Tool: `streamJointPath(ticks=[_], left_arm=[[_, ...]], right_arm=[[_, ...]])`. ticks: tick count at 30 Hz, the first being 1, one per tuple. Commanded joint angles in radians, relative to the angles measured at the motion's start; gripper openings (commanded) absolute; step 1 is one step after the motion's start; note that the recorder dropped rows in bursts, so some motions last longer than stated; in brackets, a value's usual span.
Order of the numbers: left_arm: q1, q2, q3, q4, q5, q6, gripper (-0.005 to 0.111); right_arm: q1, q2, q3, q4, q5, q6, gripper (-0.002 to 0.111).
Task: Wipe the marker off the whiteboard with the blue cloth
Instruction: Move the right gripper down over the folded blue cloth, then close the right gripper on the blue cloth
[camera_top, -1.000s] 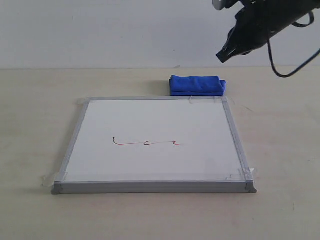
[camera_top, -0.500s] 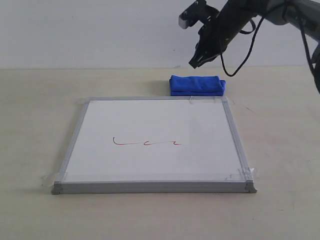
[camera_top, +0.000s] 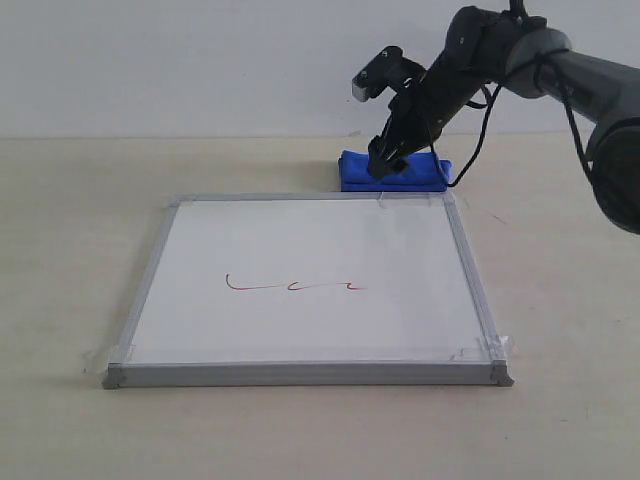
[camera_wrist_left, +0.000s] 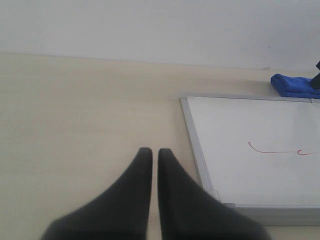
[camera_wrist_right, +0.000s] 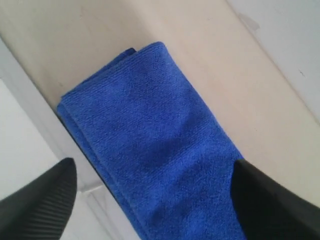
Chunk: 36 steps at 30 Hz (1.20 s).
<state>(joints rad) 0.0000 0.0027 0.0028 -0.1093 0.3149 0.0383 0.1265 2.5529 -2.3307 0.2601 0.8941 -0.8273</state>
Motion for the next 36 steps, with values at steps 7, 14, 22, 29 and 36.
streamJointPath(ticks=[7, 14, 22, 29, 36], left_arm=[[0.0, -0.003, -0.003, -0.005, -0.003, 0.007, 0.004], [0.0, -0.003, -0.003, -0.005, -0.003, 0.007, 0.004], [0.0, -0.003, -0.003, -0.005, -0.003, 0.007, 0.004], [0.0, -0.003, -0.003, -0.005, -0.003, 0.007, 0.004], [0.0, -0.003, -0.003, -0.005, -0.003, 0.007, 0.004]], right_arm=[[0.01, 0.068, -0.007, -0.009, -0.129, -0.011, 0.084], [0.01, 0.085, -0.007, -0.027, -0.146, 0.001, 0.084], [0.01, 0.091, -0.007, -0.151, -0.1, 0.097, 0.084], [0.012, 0.091, -0.007, -0.151, -0.055, 0.115, 0.083], [0.012, 0.08, -0.007, -0.136, 0.02, 0.112, 0.051]])
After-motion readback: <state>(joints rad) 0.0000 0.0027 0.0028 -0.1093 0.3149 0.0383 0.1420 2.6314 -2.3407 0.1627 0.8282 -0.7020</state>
